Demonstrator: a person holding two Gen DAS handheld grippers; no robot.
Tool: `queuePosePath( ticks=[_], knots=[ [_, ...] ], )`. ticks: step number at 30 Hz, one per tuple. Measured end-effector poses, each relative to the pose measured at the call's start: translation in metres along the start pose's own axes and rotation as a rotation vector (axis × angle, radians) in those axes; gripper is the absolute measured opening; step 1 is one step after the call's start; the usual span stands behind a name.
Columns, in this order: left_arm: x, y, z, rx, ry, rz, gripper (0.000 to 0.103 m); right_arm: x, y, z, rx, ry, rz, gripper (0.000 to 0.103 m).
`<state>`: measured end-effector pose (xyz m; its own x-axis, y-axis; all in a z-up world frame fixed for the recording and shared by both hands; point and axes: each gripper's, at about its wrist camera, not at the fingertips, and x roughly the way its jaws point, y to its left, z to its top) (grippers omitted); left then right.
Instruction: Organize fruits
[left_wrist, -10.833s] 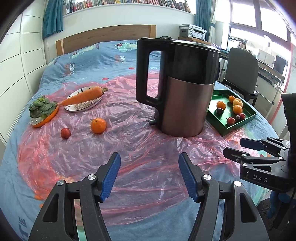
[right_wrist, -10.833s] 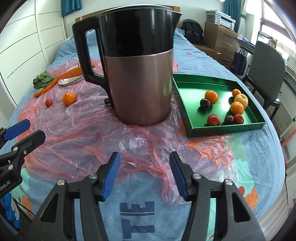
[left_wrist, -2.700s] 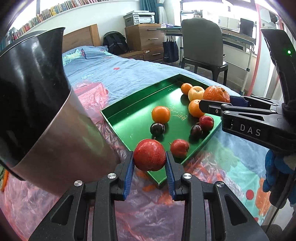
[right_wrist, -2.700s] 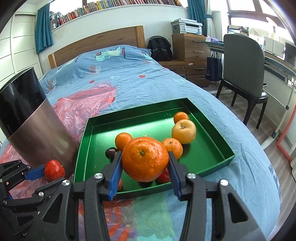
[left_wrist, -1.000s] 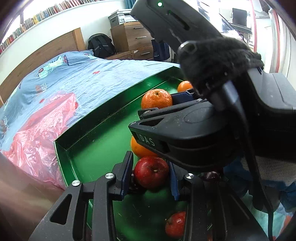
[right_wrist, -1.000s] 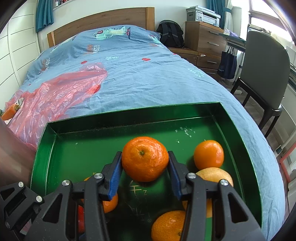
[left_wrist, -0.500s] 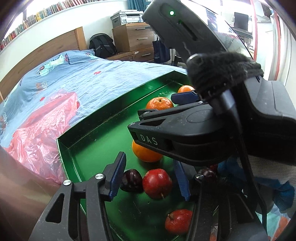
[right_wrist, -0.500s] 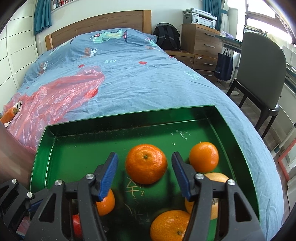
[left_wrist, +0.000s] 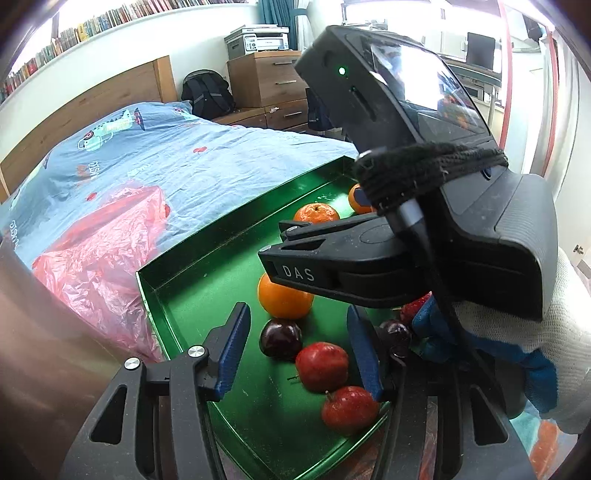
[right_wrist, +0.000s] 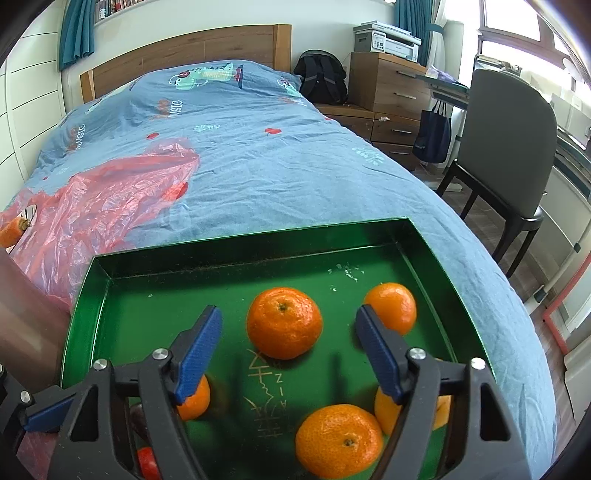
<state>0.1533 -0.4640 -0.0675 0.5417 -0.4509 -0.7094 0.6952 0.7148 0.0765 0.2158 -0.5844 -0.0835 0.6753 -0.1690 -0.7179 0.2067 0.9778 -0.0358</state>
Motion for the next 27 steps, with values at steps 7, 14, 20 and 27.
queuePosePath(
  ticks=[7,14,20,27],
  knots=[
    [-0.025,0.002,-0.004,-0.015,-0.008,-0.007,0.055,-0.028,0.001,-0.009,-0.011,-0.006,-0.016,0.103],
    [-0.054,0.002,-0.01,-0.04,-0.02,-0.013,0.058,-0.067,-0.001,-0.023,0.001,-0.02,-0.027,0.103],
    [-0.081,0.011,-0.024,-0.076,-0.022,-0.007,0.061,-0.099,0.009,-0.04,-0.001,-0.025,-0.027,0.103],
    [-0.113,0.025,-0.048,-0.116,-0.021,0.024,0.064,-0.13,0.027,-0.057,0.006,-0.028,-0.015,0.103]
  ],
)
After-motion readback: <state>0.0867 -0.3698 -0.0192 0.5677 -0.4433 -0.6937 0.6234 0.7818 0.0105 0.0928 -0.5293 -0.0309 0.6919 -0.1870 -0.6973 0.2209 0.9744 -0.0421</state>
